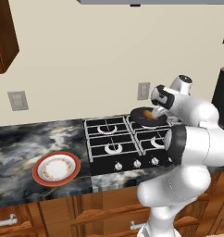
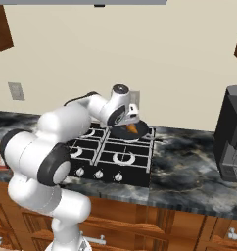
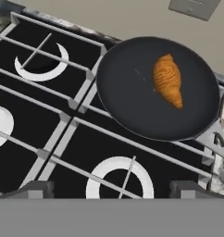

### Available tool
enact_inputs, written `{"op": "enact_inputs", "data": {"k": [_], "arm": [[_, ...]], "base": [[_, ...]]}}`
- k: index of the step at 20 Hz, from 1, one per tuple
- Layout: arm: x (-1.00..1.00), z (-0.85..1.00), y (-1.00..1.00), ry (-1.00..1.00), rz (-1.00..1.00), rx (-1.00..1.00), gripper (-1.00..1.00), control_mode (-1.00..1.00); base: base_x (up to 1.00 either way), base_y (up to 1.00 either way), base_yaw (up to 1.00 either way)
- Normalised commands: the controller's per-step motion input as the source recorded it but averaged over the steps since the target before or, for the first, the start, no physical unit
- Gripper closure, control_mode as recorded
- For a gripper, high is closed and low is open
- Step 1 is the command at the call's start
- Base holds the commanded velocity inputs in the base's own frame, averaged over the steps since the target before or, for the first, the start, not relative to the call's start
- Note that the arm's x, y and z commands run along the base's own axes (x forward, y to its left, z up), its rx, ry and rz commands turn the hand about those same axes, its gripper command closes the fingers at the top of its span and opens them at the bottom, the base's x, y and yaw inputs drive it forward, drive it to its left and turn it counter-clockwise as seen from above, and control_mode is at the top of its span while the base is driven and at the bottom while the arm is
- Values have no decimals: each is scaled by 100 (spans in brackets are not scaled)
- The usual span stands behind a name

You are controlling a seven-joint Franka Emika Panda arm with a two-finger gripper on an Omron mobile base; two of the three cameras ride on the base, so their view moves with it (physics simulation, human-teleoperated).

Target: Pick the croissant and place it on the pan. Then turn on the stove to warm the croissant.

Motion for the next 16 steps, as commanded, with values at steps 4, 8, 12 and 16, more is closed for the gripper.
{"op": "enact_inputs", "data": {"k": [4,8,12,16], "arm": [[-61,16,1,1,-6,0,-100,-100],[-61,11,8,0,-11,2,-100,-100],[-57,7,16,0,-12,5,-100,-100],[-51,4,21,0,-13,6,-100,-100]], "base": [[0,0,0],[0,0,0],[0,0,0],[0,0,0]]}}
